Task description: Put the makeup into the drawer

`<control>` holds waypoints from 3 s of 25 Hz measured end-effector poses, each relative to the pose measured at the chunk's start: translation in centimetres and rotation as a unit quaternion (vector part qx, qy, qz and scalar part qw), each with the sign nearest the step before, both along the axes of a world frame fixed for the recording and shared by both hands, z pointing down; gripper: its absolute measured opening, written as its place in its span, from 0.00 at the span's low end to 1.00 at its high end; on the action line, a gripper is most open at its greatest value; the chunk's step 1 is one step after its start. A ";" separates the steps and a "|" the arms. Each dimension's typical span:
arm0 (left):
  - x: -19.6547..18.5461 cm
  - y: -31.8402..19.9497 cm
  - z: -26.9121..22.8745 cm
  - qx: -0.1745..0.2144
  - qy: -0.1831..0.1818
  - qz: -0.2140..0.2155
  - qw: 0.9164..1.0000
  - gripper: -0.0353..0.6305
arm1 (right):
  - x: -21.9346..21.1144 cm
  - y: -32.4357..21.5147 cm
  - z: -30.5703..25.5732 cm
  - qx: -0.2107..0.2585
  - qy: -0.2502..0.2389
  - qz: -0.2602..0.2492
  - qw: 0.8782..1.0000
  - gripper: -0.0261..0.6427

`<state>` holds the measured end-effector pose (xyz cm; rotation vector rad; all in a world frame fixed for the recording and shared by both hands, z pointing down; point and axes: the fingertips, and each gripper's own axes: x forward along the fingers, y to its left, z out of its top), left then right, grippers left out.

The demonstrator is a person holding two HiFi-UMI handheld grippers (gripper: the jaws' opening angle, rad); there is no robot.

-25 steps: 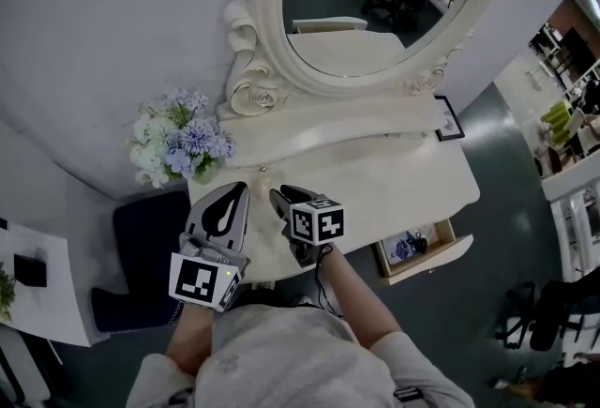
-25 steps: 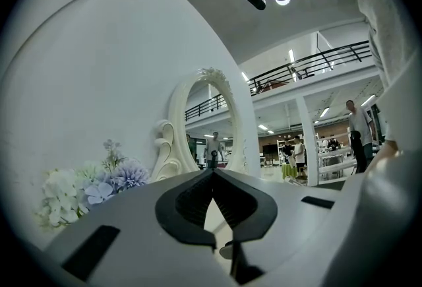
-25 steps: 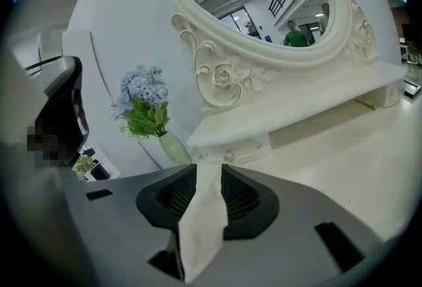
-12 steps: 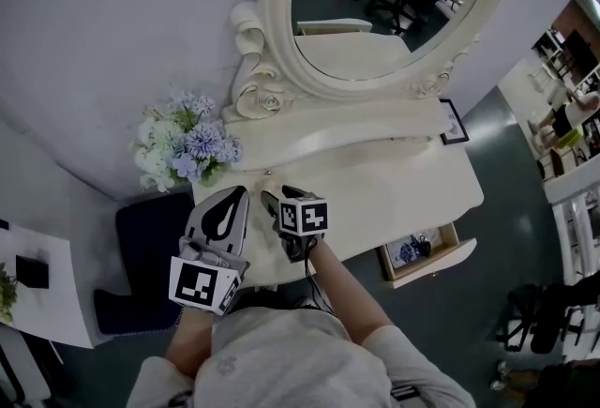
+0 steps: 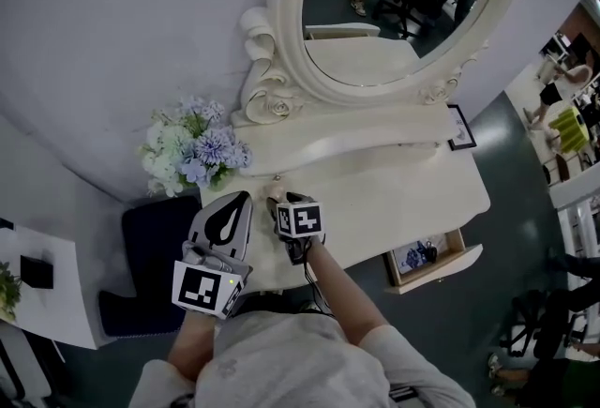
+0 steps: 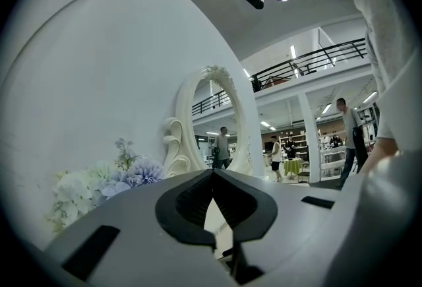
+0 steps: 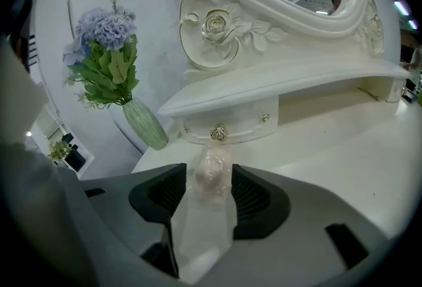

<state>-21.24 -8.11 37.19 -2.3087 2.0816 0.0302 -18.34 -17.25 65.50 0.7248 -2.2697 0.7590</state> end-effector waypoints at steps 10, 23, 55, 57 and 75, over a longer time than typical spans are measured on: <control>-0.2 0.0 0.1 -0.001 0.002 -0.001 1.000 0.07 | 0.8 0.0 -0.1 0.025 0.001 -0.013 1.000 0.17; 1.8 -0.8 0.1 0.001 0.002 0.022 1.000 0.07 | 5.6 1.5 -5.5 0.079 -0.097 0.014 0.992 0.16; 10.9 -3.1 0.6 0.002 0.013 0.139 0.990 0.07 | 21.4 1.1 -18.2 0.246 -0.185 0.147 0.940 0.16; 11.3 -3.1 0.6 0.001 0.013 0.145 0.989 0.07 | 22.8 0.8 -18.3 0.251 -0.180 0.163 0.937 0.16; 15.2 -3.4 0.5 -0.001 0.017 0.182 0.983 0.07 | 34.7 -0.5 -17.4 0.270 -0.112 0.276 0.916 0.16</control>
